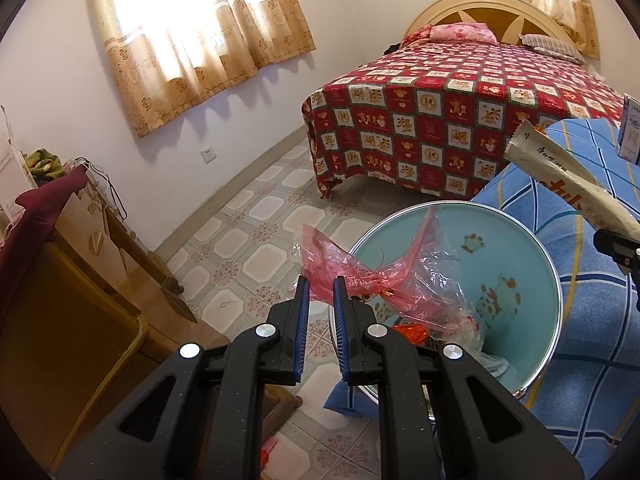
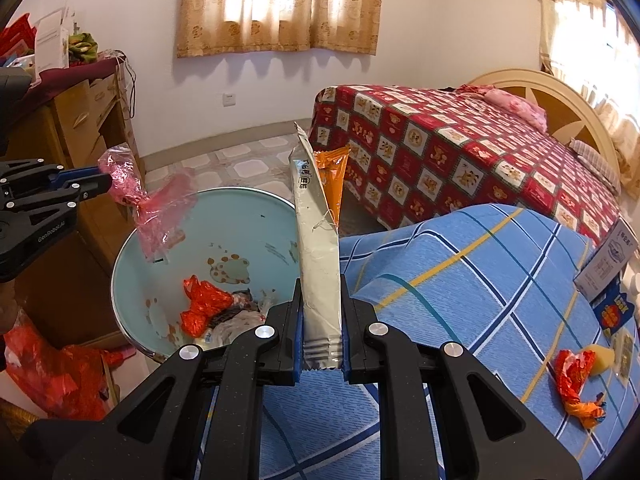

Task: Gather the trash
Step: 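Hold the pink bag and snack wrapper above the blue bin with both tools, then open the left tool to drop the pink bag while the right tool releases the wrapper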

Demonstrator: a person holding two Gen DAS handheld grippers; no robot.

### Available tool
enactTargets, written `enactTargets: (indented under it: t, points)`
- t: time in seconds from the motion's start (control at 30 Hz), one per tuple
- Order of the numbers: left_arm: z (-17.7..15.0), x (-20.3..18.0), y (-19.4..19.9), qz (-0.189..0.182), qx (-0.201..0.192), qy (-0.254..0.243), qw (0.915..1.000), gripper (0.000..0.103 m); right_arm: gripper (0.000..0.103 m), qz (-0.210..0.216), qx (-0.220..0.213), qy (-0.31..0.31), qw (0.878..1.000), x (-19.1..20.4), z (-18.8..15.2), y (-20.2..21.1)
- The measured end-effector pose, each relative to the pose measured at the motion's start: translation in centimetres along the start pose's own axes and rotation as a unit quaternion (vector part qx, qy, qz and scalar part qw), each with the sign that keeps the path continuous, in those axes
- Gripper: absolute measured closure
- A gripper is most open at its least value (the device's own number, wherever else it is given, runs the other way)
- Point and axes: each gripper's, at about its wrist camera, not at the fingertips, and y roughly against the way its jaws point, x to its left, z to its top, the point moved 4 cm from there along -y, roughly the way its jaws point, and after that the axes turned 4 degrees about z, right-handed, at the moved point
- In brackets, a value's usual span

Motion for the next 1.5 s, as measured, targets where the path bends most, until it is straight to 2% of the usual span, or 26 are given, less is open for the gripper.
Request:
enactTargets:
  t: [1.17,1.33,1.4,1.47,1.5]
  points:
    - [-0.1,0.0,-0.1,-0.003,0.001,0.002,1.0000,0.090,0.089,0.018,0.000,0.020,1.000,1.5,0.4,-0.4]
    - [-0.1,-0.6,0.2,-0.010,0.001,0.002,0.9999,0.084,0.087,0.025,-0.002,0.023,0.999,1.6,0.4,-0.5]
    - [-0.1,-0.9,0.4,-0.011,-0.001,0.001,0.9999,0.075,0.078,0.028,-0.008,0.021,0.999,1.5,0.4,-0.4]
    - [-0.2,-1.1,0.5,-0.013,-0.002,0.002,0.9999,0.070,0.073,0.027,-0.010,0.016,0.999,1.3,0.4,-0.5]
    - [-0.2,-1.1,0.6,-0.013,-0.002,0.003,0.9999,0.061,0.069,0.028,-0.010,0.014,0.999,1.3,0.3,-0.6]
